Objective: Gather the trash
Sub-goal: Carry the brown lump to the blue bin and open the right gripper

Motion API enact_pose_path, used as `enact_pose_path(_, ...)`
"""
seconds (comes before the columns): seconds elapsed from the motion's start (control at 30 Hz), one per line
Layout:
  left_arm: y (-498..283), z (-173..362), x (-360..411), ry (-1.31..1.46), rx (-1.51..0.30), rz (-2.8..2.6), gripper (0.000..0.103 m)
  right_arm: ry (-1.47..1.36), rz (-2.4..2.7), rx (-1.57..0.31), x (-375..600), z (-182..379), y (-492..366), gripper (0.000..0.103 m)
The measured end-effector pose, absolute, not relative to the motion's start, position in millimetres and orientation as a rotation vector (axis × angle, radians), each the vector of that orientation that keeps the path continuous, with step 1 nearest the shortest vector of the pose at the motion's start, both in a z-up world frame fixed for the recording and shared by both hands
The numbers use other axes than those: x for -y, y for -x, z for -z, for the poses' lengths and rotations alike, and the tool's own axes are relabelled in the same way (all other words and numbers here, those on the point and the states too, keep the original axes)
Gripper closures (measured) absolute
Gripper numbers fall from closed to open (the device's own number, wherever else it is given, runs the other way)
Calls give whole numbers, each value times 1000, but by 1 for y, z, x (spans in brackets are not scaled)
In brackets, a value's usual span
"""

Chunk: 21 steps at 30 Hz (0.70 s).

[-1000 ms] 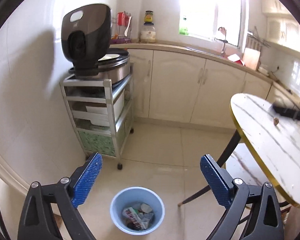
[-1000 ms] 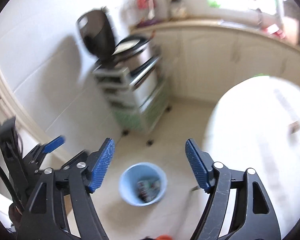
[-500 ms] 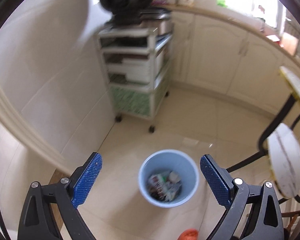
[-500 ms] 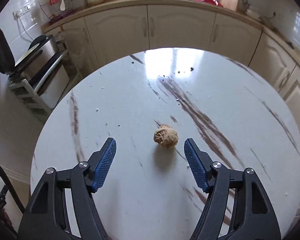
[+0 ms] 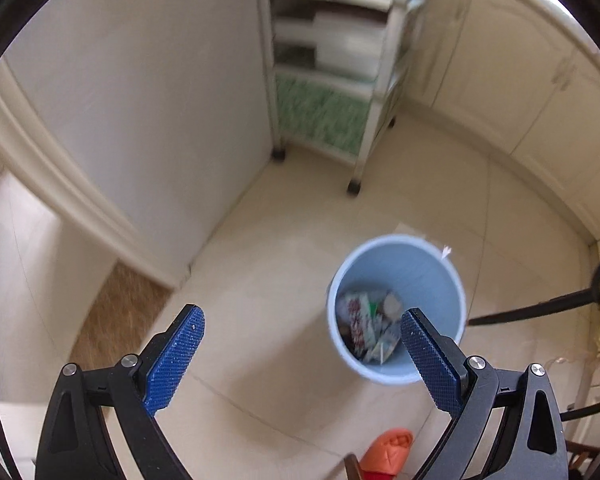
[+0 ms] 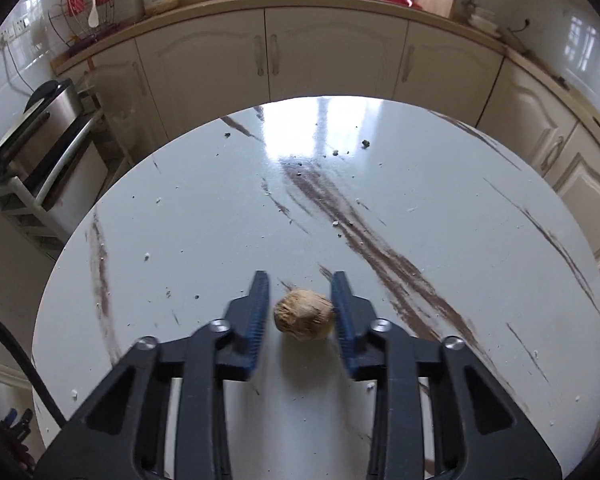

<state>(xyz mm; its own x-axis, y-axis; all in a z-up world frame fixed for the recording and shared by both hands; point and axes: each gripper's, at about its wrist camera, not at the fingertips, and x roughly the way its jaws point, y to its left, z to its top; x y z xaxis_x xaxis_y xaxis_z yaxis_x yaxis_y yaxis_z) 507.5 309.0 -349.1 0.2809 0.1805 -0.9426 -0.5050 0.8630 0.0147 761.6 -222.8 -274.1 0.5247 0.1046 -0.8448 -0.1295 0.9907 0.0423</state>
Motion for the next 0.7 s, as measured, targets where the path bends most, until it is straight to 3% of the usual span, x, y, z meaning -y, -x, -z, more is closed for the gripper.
enact_pose_path(0.4,-565,513,-345,570,-1419,-389,9,76,-109,-927,204,265,-722,77)
enact_pose_path(0.53,-587,576,-349,631,-1495,-391,22,18,-169,-835,192,239,-690,77)
enact_pose_path(0.7,-599,626,-347,745,-1547,-354,56,60,-203,-743,158,213,-653,77)
